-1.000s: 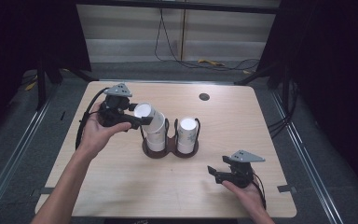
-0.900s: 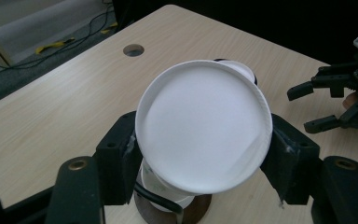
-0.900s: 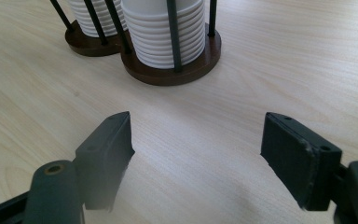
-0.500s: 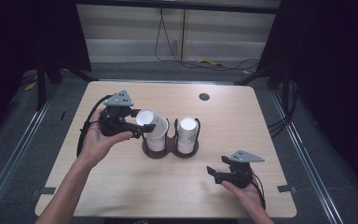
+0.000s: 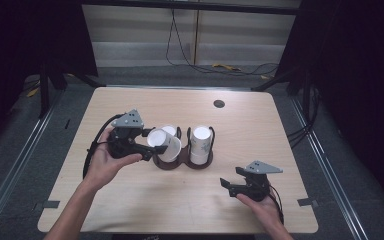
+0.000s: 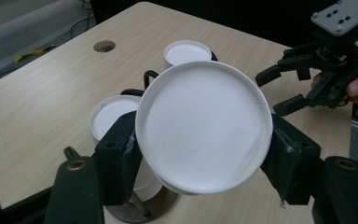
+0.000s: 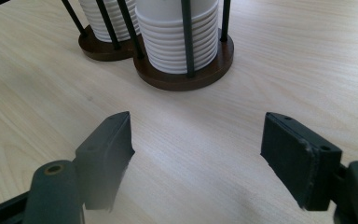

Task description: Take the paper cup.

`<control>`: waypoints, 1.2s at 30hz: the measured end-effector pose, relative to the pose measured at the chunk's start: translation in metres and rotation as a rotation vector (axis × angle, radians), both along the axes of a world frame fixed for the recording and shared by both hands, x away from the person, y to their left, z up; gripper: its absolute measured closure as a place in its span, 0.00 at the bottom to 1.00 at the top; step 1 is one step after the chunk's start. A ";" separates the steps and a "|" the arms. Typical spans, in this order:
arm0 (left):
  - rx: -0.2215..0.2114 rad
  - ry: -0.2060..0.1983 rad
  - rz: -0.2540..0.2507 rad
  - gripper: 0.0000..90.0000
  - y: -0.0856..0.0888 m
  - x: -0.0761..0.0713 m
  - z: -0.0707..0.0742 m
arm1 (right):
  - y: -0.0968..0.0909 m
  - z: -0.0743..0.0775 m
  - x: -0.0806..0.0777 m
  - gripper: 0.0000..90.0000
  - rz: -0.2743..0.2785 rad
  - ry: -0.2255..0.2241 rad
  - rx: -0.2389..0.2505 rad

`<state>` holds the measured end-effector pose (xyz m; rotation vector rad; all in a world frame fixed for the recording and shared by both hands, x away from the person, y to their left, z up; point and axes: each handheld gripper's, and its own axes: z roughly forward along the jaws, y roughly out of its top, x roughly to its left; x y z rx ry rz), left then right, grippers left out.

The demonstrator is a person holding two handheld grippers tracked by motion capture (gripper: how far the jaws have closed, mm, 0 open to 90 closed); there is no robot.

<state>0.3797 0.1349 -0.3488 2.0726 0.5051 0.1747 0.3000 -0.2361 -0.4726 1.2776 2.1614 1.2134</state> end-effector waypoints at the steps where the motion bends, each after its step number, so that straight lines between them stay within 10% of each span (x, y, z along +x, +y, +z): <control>1: -0.003 0.003 -0.015 0.39 -0.001 -0.001 0.000 | 0.001 0.000 0.000 0.28 0.002 0.000 0.000; 8: -0.067 0.039 -0.087 0.39 -0.009 -0.008 -0.004 | 0.005 0.002 -0.004 0.27 0.026 -0.003 0.019; 27: -0.053 0.065 -0.095 0.39 -0.025 -0.010 -0.055 | 0.034 0.035 0.002 0.16 0.179 -0.057 0.110; 36: -0.064 0.091 -0.098 0.39 -0.026 -0.011 -0.076 | 0.049 0.025 0.004 0.16 0.235 -0.051 0.142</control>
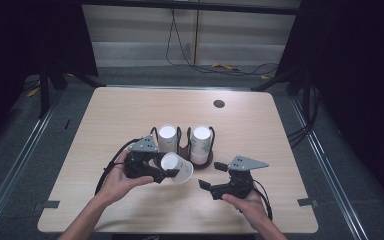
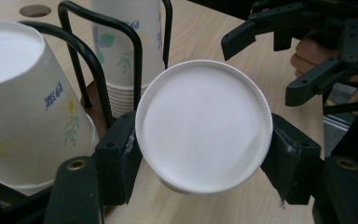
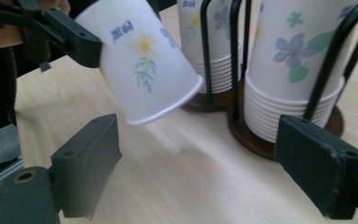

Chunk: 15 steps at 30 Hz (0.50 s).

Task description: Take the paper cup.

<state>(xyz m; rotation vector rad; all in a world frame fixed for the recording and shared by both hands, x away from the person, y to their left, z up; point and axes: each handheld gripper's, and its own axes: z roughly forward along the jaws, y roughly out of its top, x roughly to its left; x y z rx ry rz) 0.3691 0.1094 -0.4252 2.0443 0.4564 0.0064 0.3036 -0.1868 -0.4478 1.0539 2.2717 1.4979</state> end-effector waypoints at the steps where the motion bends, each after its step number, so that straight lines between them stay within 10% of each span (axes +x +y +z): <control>1: 0.008 -0.003 0.003 0.39 -0.001 0.001 -0.003 | 0.001 -0.001 0.000 0.16 0.006 -0.001 -0.001; 15: -0.074 0.036 -0.033 0.39 -0.011 0.000 -0.012 | 0.003 -0.010 0.000 0.16 0.062 -0.004 -0.005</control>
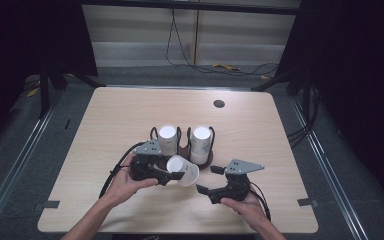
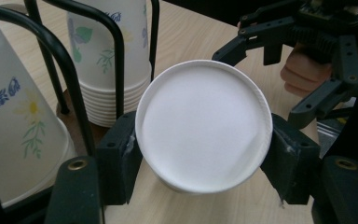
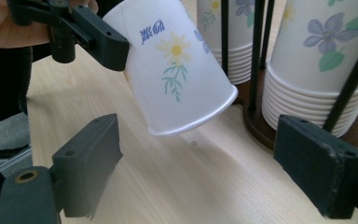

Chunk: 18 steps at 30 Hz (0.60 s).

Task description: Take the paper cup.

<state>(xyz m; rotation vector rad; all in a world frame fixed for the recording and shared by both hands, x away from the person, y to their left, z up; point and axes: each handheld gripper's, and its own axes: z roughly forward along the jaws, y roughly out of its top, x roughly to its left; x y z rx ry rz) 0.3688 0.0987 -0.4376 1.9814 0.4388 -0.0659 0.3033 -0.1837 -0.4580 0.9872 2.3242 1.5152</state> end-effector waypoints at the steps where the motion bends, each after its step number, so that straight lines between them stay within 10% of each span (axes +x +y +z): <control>1: 0.003 -0.005 -0.004 0.39 -0.001 -0.001 0.000 | 0.000 0.000 0.000 0.16 0.002 0.000 0.000; 18: -0.007 0.009 -0.084 0.40 -0.014 -0.015 0.004 | 0.005 -0.006 -0.002 0.16 0.111 0.001 0.015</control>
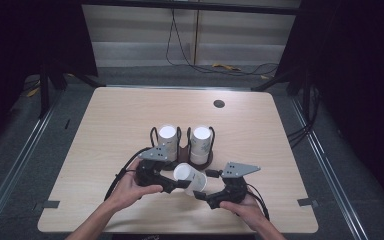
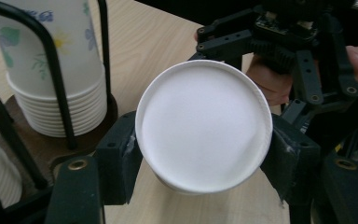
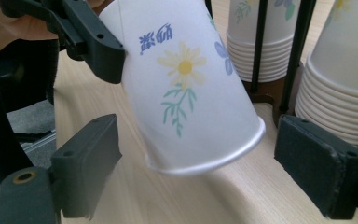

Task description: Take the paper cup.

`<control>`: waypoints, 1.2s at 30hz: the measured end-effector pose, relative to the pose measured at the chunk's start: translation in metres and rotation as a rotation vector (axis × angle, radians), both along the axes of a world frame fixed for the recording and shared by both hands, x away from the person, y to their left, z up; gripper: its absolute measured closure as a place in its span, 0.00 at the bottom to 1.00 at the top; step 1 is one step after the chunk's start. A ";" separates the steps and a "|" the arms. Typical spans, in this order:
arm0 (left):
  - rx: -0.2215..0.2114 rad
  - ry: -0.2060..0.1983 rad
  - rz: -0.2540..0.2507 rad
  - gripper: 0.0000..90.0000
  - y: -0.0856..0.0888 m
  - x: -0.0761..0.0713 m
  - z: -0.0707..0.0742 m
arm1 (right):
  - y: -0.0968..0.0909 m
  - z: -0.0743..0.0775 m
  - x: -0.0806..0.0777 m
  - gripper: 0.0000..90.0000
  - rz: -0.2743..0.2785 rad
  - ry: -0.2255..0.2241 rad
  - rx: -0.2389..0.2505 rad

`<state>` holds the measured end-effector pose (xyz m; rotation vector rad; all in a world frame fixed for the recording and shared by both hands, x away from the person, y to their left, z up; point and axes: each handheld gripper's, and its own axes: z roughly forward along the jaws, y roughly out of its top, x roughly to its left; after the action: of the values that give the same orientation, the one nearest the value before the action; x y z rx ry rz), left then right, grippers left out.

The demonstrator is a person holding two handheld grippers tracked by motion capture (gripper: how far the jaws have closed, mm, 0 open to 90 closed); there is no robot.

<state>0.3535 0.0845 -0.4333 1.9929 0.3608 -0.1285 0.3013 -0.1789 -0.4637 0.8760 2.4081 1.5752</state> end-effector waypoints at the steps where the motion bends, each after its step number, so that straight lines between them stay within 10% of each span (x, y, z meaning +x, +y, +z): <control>1: -0.008 0.002 -0.005 0.40 0.000 -0.001 0.002 | 0.000 0.001 0.000 0.16 0.006 -0.001 -0.001; 25: -0.129 0.082 -0.064 0.39 0.005 -0.003 0.016 | 0.001 0.007 -0.008 0.22 0.071 -0.088 0.112; 36: -0.142 0.104 -0.076 0.39 0.006 -0.002 0.015 | 0.001 0.006 -0.006 0.22 0.089 -0.059 0.161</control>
<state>0.3516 0.0903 -0.4188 1.8640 0.3338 -0.2988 0.2955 -0.1778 -0.4581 0.7461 2.3360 1.8218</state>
